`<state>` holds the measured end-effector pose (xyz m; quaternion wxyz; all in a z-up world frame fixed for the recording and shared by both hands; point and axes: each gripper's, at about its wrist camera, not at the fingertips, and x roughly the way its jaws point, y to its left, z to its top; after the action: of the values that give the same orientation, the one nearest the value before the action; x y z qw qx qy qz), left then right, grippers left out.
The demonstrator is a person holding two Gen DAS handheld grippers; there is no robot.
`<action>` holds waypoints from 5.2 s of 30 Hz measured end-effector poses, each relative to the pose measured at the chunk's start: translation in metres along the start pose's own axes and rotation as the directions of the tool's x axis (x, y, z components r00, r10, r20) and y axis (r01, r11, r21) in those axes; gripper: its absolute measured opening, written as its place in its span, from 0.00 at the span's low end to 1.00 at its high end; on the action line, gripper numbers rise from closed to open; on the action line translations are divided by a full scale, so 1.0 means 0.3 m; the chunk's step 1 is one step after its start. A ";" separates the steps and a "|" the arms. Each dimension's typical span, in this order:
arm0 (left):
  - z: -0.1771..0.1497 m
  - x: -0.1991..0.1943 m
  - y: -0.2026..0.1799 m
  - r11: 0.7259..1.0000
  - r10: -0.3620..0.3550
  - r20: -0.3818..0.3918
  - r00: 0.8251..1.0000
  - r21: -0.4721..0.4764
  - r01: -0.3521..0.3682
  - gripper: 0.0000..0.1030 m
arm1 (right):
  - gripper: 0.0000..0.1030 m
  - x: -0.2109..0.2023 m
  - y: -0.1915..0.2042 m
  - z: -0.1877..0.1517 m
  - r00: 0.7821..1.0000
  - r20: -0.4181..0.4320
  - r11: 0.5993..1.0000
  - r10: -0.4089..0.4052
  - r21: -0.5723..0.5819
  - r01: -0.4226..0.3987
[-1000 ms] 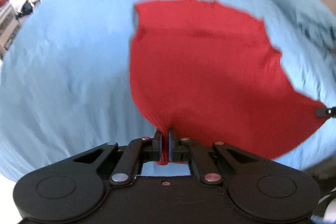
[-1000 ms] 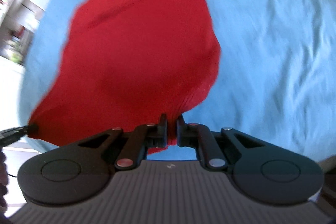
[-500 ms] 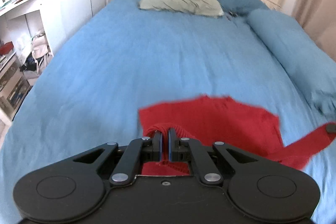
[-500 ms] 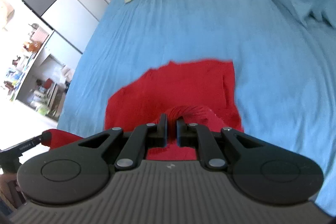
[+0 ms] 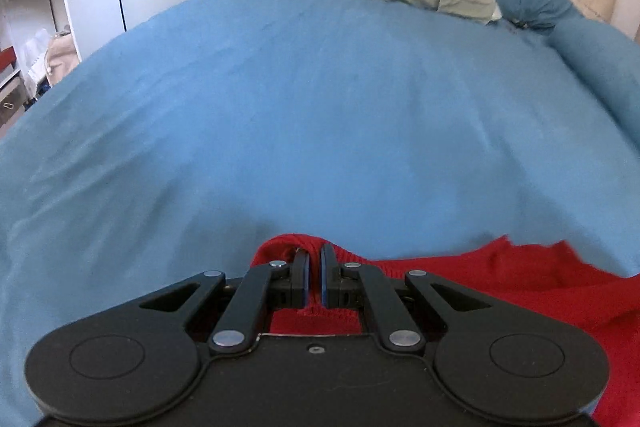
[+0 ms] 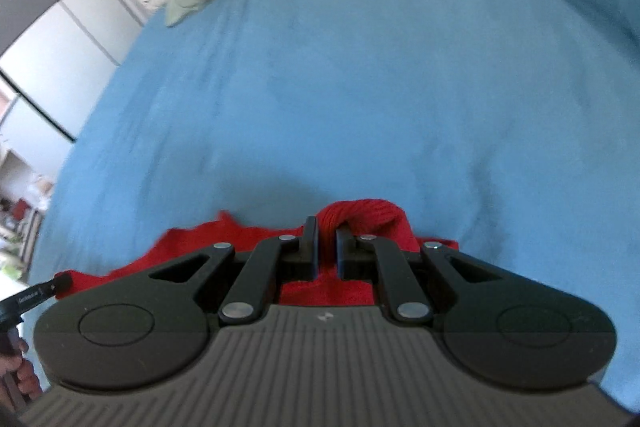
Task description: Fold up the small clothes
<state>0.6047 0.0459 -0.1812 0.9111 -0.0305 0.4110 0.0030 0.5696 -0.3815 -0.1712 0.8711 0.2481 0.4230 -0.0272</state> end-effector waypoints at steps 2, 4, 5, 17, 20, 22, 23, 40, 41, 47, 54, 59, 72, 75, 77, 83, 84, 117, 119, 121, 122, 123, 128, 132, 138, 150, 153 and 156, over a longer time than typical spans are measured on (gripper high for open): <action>-0.006 0.029 0.000 1.000 0.005 -0.003 1.000 -0.015 -0.006 0.05 | 0.22 0.057 -0.022 -0.009 1.000 0.001 1.000 -0.009 0.013 0.009; -0.004 0.052 0.004 1.000 0.006 -0.013 1.000 -0.026 -0.006 0.05 | 0.23 0.093 -0.040 -0.024 1.000 0.004 1.000 -0.011 0.016 0.011; -0.001 0.059 0.008 0.999 0.004 -0.018 1.000 -0.037 -0.005 0.06 | 0.23 0.105 -0.043 -0.029 1.000 0.006 1.000 -0.014 0.011 0.013; 0.009 -0.239 -0.003 0.997 -0.067 0.080 0.995 0.040 0.064 0.95 | 1.00 -0.078 0.044 -0.042 0.988 0.155 0.987 -0.025 -0.151 0.049; -0.087 -0.330 -0.040 0.990 -0.110 0.048 0.993 0.089 0.106 0.97 | 1.00 -0.169 0.102 -0.102 0.989 0.145 0.961 -0.029 -0.269 0.067; -0.170 -0.358 -0.080 0.989 -0.076 0.011 0.997 0.129 0.074 0.98 | 1.00 -0.201 0.141 -0.165 0.990 0.127 0.941 -0.053 -0.326 0.092; -0.214 -0.357 -0.103 0.988 -0.054 -0.024 0.998 0.143 0.056 0.98 | 1.00 -0.220 0.154 -0.205 0.991 0.122 0.935 -0.059 -0.340 0.098; -0.395 -0.243 -0.170 0.975 0.021 -0.174 0.985 0.222 0.019 1.00 | 1.00 -0.120 0.103 -0.553 0.994 0.023 0.931 -0.105 -0.350 0.107; -0.390 -0.258 -0.179 0.973 0.034 -0.170 0.985 0.231 0.007 1.00 | 1.00 -0.127 0.107 -0.546 0.994 0.021 0.929 -0.109 -0.354 0.110; -0.378 -0.374 -0.237 0.970 -0.020 -0.142 0.990 0.236 0.053 1.00 | 1.00 -0.337 0.107 -0.499 0.989 0.067 0.945 -0.135 -0.293 0.149; -0.394 -0.387 -0.326 0.968 -0.052 -0.143 0.988 0.238 0.086 1.00 | 1.00 -0.413 -0.033 -0.593 0.989 -0.049 0.989 -0.138 -0.061 0.134; -0.416 -0.350 -0.369 0.966 -0.049 -0.168 0.985 0.243 0.090 1.00 | 1.00 -0.365 -0.155 -0.657 0.999 -0.023 0.990 -0.034 0.134 0.037; -0.401 -0.348 -0.430 0.965 -0.073 -0.165 0.984 0.237 0.111 1.00 | 0.80 -0.265 -0.291 -0.578 0.978 0.158 0.913 0.137 0.362 -0.186; -0.393 -0.335 -0.438 0.964 -0.071 -0.151 0.986 0.244 0.106 1.00 | 0.76 -0.218 -0.318 -0.506 0.972 0.121 0.906 0.201 0.355 -0.231; -0.384 -0.322 -0.438 0.964 -0.066 -0.143 0.988 0.247 0.100 1.00 | 0.71 -0.192 -0.323 -0.462 0.969 0.084 0.914 0.232 0.323 -0.246; -0.341 -0.257 -0.418 0.972 -0.026 -0.127 0.992 0.229 0.055 1.00 | 0.39 -0.149 -0.294 -0.388 0.977 0.000 0.948 0.214 0.242 -0.208; -0.335 -0.246 -0.412 0.974 -0.019 -0.126 0.992 0.220 0.046 1.00 | 0.37 -0.146 -0.289 -0.385 0.978 -0.004 0.952 0.208 0.232 -0.201; -0.267 -0.386 0.487 0.989 0.033 -0.159 0.987 0.146 -0.010 1.00 | 0.26 0.072 1.077 -0.628 0.960 -0.259 0.848 0.111 -0.479 -0.227; -0.284 -0.385 0.521 0.993 0.025 -0.167 0.986 0.119 -0.005 1.00 | 0.26 0.114 1.093 -0.680 0.966 -0.246 0.834 0.084 -0.512 -0.203; -0.299 -0.393 0.544 0.995 0.017 -0.169 0.986 0.102 0.000 1.00 | 0.29 0.113 1.101 -0.693 0.970 -0.230 0.831 0.078 -0.522 -0.191; -0.313 -0.406 0.541 0.995 0.012 -0.169 0.986 0.096 0.005 1.00 | 0.34 0.106 1.097 -0.688 0.970 -0.228 0.831 0.088 -0.520 -0.198; -0.312 -0.414 0.542 0.996 0.005 -0.169 0.986 0.090 0.010 1.00 | 0.51 0.092 1.094 -0.682 0.970 -0.222 0.833 0.101 -0.515 -0.204; -0.259 -0.516 0.507 0.996 -0.057 -0.138 0.989 0.062 0.066 1.00 | 0.85 -0.083 1.118 -0.601 0.962 -0.143 0.813 0.234 -0.514 -0.275; -0.226 -0.584 0.406 0.984 -0.153 -0.132 0.979 0.069 0.163 1.00 | 0.92 -0.261 1.020 -0.500 0.972 -0.031 0.863 0.232 -0.455 -0.220; -0.246 -0.506 0.265 0.970 -0.241 -0.223 0.945 -0.013 0.244 0.95 | 0.92 -0.326 0.815 -0.460 0.985 -0.012 0.929 0.171 -0.332 -0.165; -0.216 -0.376 0.250 0.938 -0.326 -0.369 0.871 -0.241 0.249 0.13 | 0.92 -0.333 0.694 -0.501 0.984 -0.050 0.942 0.170 -0.285 -0.177; -0.200 -0.385 0.275 0.954 -0.290 -0.384 0.877 -0.191 0.232 0.13 | 0.92 -0.334 0.698 -0.503 0.982 -0.058 0.940 0.179 -0.283 -0.188; -0.201 -0.398 0.278 0.977 -0.209 -0.371 0.905 -0.039 0.210 0.13 | 0.92 -0.327 0.708 -0.515 0.978 -0.076 0.936 0.192 -0.285 -0.206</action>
<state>0.4778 0.1279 -0.1360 0.8113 -0.0734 0.5711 -0.1010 0.4495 -0.1413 -0.0908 0.8862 0.1590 0.4154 0.1297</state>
